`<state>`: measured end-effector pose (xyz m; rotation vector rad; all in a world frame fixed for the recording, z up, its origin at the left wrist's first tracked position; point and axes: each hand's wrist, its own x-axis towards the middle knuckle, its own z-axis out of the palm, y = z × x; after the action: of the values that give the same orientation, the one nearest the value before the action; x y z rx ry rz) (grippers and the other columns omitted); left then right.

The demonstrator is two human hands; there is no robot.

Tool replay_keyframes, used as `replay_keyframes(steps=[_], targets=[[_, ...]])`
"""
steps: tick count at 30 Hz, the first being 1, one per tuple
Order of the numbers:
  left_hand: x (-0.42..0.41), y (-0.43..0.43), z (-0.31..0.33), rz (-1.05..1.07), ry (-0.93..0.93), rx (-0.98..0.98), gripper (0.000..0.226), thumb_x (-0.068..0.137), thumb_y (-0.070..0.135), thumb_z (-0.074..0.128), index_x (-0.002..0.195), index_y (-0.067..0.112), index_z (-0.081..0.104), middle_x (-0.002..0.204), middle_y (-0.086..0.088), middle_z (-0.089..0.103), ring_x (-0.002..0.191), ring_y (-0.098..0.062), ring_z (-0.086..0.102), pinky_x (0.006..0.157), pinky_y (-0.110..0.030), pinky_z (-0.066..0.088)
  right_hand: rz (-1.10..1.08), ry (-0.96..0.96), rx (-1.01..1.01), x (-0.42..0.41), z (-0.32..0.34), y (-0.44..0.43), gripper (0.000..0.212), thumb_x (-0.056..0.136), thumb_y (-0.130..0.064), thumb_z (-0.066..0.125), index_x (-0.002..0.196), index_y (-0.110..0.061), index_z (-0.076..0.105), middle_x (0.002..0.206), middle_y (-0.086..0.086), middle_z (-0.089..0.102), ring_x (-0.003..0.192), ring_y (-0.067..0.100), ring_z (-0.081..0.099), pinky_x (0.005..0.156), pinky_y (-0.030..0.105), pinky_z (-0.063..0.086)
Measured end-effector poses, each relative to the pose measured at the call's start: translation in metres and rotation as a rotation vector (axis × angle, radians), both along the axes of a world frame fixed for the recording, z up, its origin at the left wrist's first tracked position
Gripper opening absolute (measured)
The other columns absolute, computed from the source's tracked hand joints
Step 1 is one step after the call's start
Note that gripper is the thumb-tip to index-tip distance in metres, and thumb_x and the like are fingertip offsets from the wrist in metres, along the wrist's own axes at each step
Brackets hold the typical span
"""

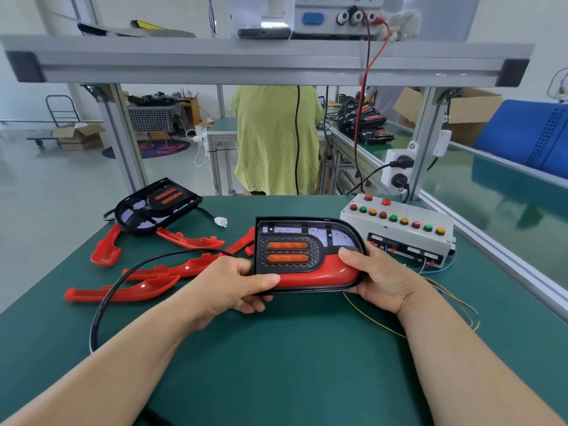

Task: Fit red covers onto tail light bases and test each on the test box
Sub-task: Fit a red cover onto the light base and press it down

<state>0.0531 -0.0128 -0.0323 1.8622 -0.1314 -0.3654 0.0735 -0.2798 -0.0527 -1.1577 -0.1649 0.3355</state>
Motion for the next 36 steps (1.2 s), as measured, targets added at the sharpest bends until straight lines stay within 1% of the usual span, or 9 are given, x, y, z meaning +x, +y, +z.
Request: replay_keyframes(steps=[3, 7, 10, 12, 18, 23, 26, 32, 36], targets=[[0.002, 0.007, 0.005, -0.003, -0.102, 0.151, 0.023, 0.086, 0.036, 0.074, 0.086, 0.013, 0.073, 0.074, -0.005, 0.075, 0.062, -0.012, 0.067, 0.059, -0.023, 0.053, -0.033, 0.009, -0.035, 0.0, 0.001, 0.001, 0.077, 0.061, -0.028, 0.091, 0.129, -0.01, 0.06, 0.122, 0.018, 0.068, 0.103, 0.031, 0.068, 0.08, 0.046, 0.06], [0.012, 0.032, 0.015, 0.22, -0.374, 0.367, 0.027, 0.088, 0.047, 0.068, 0.069, 0.028, 0.072, 0.061, 0.006, 0.068, 0.055, -0.005, 0.06, 0.058, -0.022, 0.044, -0.079, 0.031, -0.001, 0.002, -0.001, -0.002, 0.031, 0.079, -0.019, 0.069, 0.109, -0.015, 0.074, 0.114, 0.016, 0.072, 0.095, 0.027, 0.072, 0.08, 0.046, 0.06], [0.027, 0.068, 0.019, 0.447, -0.569, 0.738, 0.021, 0.094, 0.03, 0.06, 0.076, 0.026, 0.07, 0.079, 0.005, 0.069, 0.079, -0.021, 0.061, 0.067, -0.032, 0.045, -0.126, 0.059, 0.009, 0.003, 0.001, -0.002, 0.025, 0.079, -0.028, 0.069, 0.101, -0.018, 0.078, 0.11, 0.015, 0.073, 0.093, 0.026, 0.073, 0.077, 0.046, 0.061], [0.036, 0.091, 0.016, 0.485, -0.525, 0.9, 0.018, 0.095, 0.024, 0.057, 0.087, 0.027, 0.072, 0.089, 0.0, 0.069, 0.088, -0.027, 0.06, 0.072, -0.035, 0.046, -0.163, 0.078, 0.007, 0.003, 0.002, -0.002, 0.031, 0.077, -0.034, 0.072, 0.102, -0.018, 0.077, 0.11, 0.015, 0.073, 0.093, 0.026, 0.073, 0.073, 0.045, 0.061], [0.044, 0.112, 0.002, 0.435, -0.325, 0.743, 0.011, 0.087, 0.024, 0.074, 0.083, 0.034, 0.07, 0.094, 0.007, 0.071, 0.093, -0.019, 0.064, 0.088, -0.034, 0.049, -0.179, 0.07, 0.015, 0.001, 0.003, -0.001, 0.032, 0.077, -0.038, 0.071, 0.102, -0.02, 0.078, 0.111, 0.014, 0.073, 0.094, 0.026, 0.073, 0.071, 0.042, 0.061], [0.045, 0.109, 0.009, 0.501, -0.454, 0.701, 0.011, 0.089, 0.025, 0.071, 0.086, 0.035, 0.075, 0.088, 0.014, 0.067, 0.086, -0.017, 0.063, 0.075, -0.032, 0.047, -0.203, 0.071, 0.041, 0.002, 0.002, -0.002, 0.032, 0.077, -0.04, 0.071, 0.1, -0.019, 0.078, 0.113, 0.015, 0.073, 0.094, 0.026, 0.073, 0.071, 0.04, 0.061], [0.043, 0.109, 0.019, 0.468, -0.467, 0.674, 0.018, 0.085, 0.03, 0.074, 0.07, 0.04, 0.071, 0.078, 0.017, 0.065, 0.075, -0.009, 0.061, 0.061, -0.026, 0.043, -0.224, 0.08, 0.051, 0.003, 0.003, -0.002, 0.043, 0.077, -0.044, 0.069, 0.108, -0.016, 0.075, 0.114, 0.015, 0.072, 0.095, 0.025, 0.073, 0.072, 0.039, 0.061], [0.028, 0.097, 0.038, 0.298, -0.45, 0.499, 0.028, 0.08, 0.025, 0.081, 0.073, 0.05, 0.071, 0.074, 0.025, 0.069, 0.074, -0.01, 0.067, 0.064, -0.025, 0.046, -0.259, 0.072, 0.132, 0.004, 0.005, -0.003, 0.044, 0.082, -0.042, 0.064, 0.114, -0.013, 0.07, 0.114, 0.015, 0.072, 0.093, 0.025, 0.073, 0.072, 0.04, 0.062], [0.02, 0.091, 0.045, 0.129, -0.336, 0.584, 0.013, 0.073, 0.025, 0.087, 0.07, 0.033, 0.077, 0.071, 0.018, 0.072, 0.065, 0.005, 0.064, 0.063, -0.013, 0.042, -0.269, 0.066, 0.188, 0.003, 0.005, -0.005, 0.033, 0.08, -0.04, 0.066, 0.098, -0.014, 0.079, 0.111, 0.015, 0.073, 0.092, 0.026, 0.074, 0.067, 0.039, 0.062]])
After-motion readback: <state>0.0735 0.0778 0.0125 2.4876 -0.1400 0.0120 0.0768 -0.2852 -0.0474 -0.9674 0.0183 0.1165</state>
